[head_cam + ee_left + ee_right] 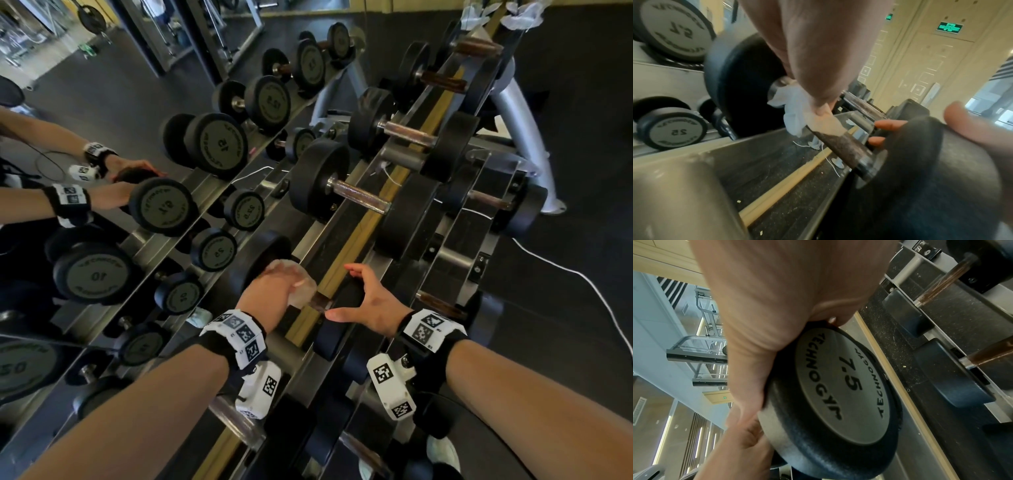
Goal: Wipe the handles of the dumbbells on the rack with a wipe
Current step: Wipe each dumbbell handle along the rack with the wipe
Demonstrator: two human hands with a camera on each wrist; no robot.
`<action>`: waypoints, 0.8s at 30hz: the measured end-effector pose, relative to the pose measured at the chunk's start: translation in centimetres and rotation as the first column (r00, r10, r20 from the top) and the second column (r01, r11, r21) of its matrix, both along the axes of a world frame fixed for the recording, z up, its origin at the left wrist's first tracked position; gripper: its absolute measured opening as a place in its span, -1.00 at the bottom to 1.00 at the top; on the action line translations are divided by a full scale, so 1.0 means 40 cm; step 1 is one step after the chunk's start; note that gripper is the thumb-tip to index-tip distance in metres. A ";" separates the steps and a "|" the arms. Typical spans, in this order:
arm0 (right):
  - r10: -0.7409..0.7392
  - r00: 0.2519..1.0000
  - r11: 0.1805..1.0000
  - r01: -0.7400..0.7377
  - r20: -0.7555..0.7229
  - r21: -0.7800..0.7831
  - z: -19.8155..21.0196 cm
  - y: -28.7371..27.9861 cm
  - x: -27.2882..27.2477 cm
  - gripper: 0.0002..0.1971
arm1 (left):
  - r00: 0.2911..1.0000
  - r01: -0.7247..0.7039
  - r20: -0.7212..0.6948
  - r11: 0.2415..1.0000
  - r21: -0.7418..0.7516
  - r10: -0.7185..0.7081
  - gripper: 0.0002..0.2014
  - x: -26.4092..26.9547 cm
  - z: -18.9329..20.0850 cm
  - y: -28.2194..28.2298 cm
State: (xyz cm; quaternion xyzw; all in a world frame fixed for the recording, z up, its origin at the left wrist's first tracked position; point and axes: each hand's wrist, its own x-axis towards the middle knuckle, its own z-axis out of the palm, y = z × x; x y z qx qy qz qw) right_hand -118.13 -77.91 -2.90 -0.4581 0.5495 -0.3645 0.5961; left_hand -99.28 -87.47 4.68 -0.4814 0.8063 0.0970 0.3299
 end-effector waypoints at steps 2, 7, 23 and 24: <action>0.006 1.000 1.000 -0.006 -0.005 -0.005 0.006 0.001 -0.002 0.14 | 0.992 0.050 0.111 0.990 0.131 -0.064 -0.51 0.017 -0.017 -0.011; 0.008 1.000 1.000 -0.008 -0.015 -0.003 0.017 0.005 -0.002 0.17 | 0.988 -0.107 -0.107 0.994 0.020 0.108 -0.30 0.001 -0.065 0.057; 0.045 0.998 0.999 -0.045 -0.037 -0.015 0.018 0.002 -0.006 0.02 | 0.244 -0.822 -0.807 0.556 0.121 0.537 -0.76 0.114 -0.013 0.152; 0.043 0.998 0.999 -0.044 -0.041 -0.020 0.017 0.002 -0.005 0.02 | 0.160 -0.854 -0.813 0.491 0.170 0.560 -0.75 0.106 -0.020 0.150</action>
